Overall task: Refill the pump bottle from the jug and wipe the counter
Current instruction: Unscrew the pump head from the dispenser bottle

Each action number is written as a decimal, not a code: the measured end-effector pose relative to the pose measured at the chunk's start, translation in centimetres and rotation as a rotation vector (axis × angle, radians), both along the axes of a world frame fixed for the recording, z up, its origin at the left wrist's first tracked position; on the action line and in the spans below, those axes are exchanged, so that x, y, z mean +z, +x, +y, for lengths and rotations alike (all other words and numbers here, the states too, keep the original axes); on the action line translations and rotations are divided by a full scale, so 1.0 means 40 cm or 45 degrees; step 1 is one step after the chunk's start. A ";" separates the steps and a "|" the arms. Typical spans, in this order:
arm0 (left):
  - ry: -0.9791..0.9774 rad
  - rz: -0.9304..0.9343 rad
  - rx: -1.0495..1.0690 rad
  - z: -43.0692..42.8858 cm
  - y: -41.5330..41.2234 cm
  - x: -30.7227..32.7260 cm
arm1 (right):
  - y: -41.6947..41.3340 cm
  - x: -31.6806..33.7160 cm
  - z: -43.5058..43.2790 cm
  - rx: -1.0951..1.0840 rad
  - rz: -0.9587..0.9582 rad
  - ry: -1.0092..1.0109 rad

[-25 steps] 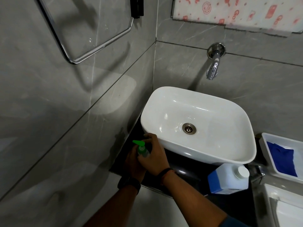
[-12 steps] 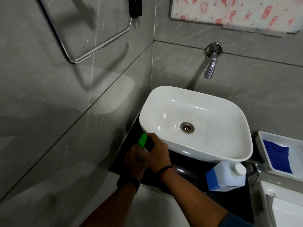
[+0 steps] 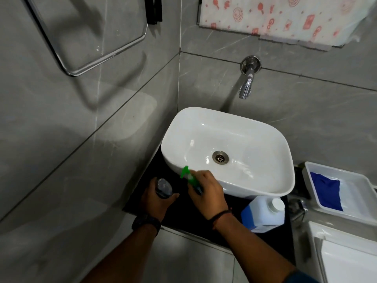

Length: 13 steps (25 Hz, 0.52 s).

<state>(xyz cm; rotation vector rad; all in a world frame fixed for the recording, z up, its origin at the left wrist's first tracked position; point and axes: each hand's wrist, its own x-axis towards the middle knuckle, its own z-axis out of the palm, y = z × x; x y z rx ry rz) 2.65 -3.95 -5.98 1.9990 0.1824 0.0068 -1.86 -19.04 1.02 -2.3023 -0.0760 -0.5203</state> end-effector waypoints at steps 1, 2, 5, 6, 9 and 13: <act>0.007 0.000 0.006 0.002 0.001 -0.004 | -0.012 -0.041 -0.019 0.030 0.138 -0.098; 0.005 -0.010 0.009 0.004 0.003 -0.012 | -0.018 -0.079 -0.036 0.056 0.262 -0.198; -0.014 -0.019 -0.010 0.011 0.000 -0.027 | -0.015 -0.161 -0.059 0.123 0.557 -0.586; -0.014 -0.010 -0.013 0.014 -0.002 -0.033 | -0.011 -0.176 -0.060 0.128 0.618 -0.701; 0.012 0.018 -0.026 0.022 -0.006 -0.047 | -0.005 -0.212 -0.060 0.108 0.699 -0.822; 0.084 -0.048 -0.083 0.040 -0.008 -0.028 | -0.005 -0.219 -0.071 0.081 0.635 -0.745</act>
